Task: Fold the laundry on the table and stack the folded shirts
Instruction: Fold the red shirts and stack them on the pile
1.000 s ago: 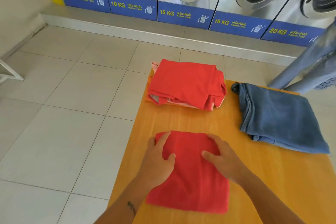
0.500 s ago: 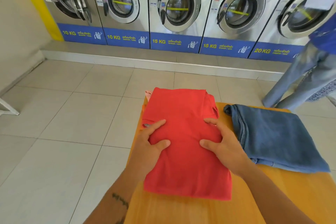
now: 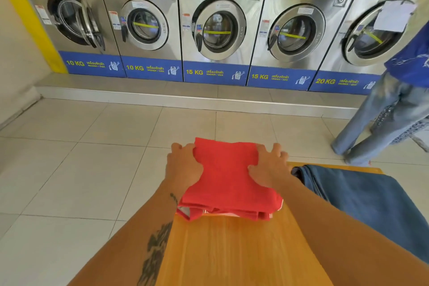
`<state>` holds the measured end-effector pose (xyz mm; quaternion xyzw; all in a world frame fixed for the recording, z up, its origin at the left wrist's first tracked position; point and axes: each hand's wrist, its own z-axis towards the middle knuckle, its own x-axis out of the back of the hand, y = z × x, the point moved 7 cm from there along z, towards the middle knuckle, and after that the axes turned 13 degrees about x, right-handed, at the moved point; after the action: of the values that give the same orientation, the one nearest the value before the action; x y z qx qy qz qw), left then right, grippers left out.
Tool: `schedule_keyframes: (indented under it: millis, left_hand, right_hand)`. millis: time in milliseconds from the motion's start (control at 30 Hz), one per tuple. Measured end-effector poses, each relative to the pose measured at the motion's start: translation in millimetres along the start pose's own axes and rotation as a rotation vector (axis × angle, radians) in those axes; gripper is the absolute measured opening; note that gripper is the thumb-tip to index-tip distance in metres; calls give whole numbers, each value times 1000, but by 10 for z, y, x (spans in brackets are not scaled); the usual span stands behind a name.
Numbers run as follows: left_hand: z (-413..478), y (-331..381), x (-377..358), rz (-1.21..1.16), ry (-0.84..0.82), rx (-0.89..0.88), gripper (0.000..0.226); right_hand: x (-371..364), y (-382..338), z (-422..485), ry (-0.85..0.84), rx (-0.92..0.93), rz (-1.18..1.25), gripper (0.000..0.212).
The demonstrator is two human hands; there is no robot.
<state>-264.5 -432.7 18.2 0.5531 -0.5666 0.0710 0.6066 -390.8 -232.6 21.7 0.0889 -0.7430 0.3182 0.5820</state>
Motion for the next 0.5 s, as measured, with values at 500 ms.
schedule_keyframes:
  millis: [500]
  left_hand:
    - [219,12,-704,220,53,-247,55]
  right_hand:
    - [-545,131,494,-41,245,38,67]
